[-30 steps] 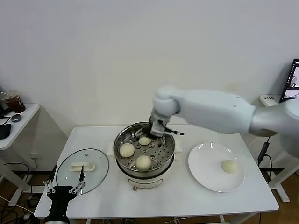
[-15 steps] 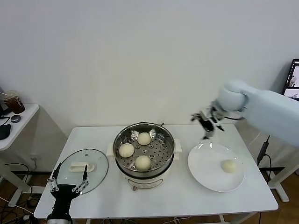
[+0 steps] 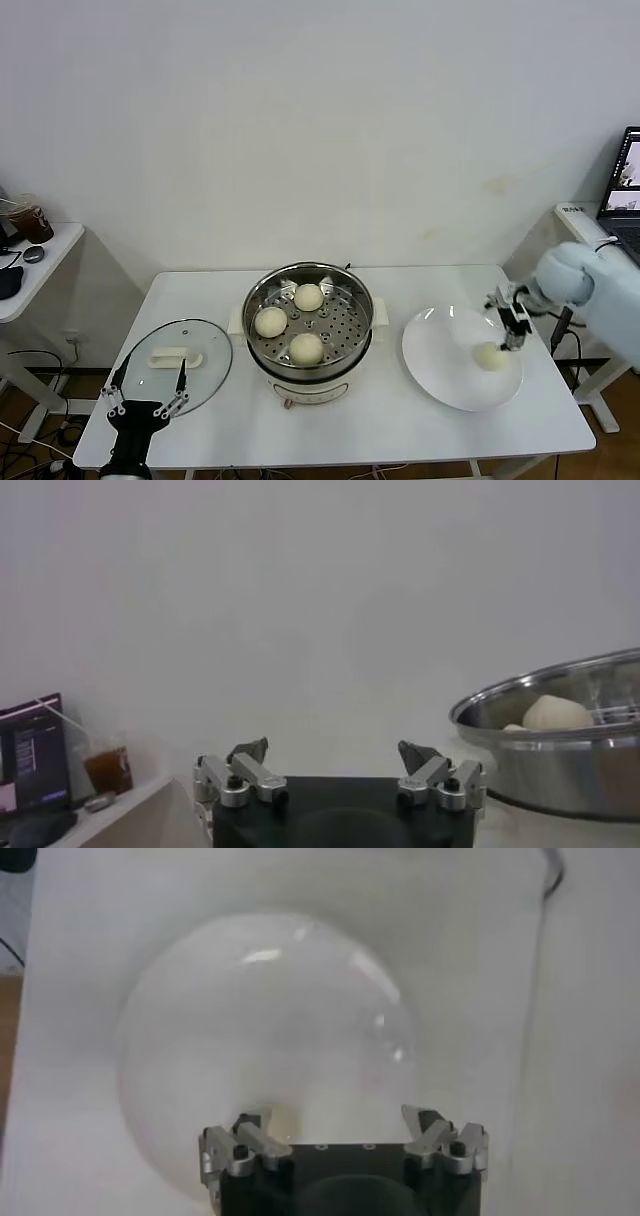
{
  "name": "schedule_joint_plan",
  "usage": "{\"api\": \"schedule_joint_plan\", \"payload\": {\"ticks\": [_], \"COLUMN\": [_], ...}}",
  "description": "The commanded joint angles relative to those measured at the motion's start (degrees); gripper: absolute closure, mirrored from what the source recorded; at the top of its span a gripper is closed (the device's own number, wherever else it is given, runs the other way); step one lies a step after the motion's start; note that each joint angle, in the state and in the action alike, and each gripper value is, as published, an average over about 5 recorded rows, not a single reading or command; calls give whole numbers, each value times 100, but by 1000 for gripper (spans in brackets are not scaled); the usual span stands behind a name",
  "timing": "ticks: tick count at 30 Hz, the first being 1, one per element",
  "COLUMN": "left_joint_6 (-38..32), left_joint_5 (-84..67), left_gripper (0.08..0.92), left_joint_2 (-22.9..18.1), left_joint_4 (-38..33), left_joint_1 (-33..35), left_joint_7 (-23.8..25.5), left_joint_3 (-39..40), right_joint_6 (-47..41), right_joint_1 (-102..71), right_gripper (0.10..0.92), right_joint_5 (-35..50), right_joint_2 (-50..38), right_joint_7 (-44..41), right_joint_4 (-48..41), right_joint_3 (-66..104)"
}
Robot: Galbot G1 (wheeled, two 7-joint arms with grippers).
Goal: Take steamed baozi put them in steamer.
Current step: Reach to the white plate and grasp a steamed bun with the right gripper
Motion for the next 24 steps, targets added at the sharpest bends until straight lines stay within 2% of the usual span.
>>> {"api": "schedule_joint_plan", "payload": {"ticks": [1,15,24], "left_joint_6": [1,-3,-2], "left_joint_5": [10,20,18], "left_gripper": [177,177,177], "left_joint_2": [-6,-45,-47], "left_joint_4": [-8,42,55], "left_joint_1": [37,43,30], "left_joint_7": [0,-5,-5], "left_joint_3": [-15,-51,-62], "right_joint_6": [-16,176,79], "right_joint_1": [-1134,-1078,-976], "right_gripper": [203,203,214], "right_joint_5": [-517,-635,-731], "right_joint_2": [142,1025,1183], "right_joint_7": [13,80,-26], "right_joint_4": [-710,-1472,-1594], "right_joint_3": [950,975,862]}}
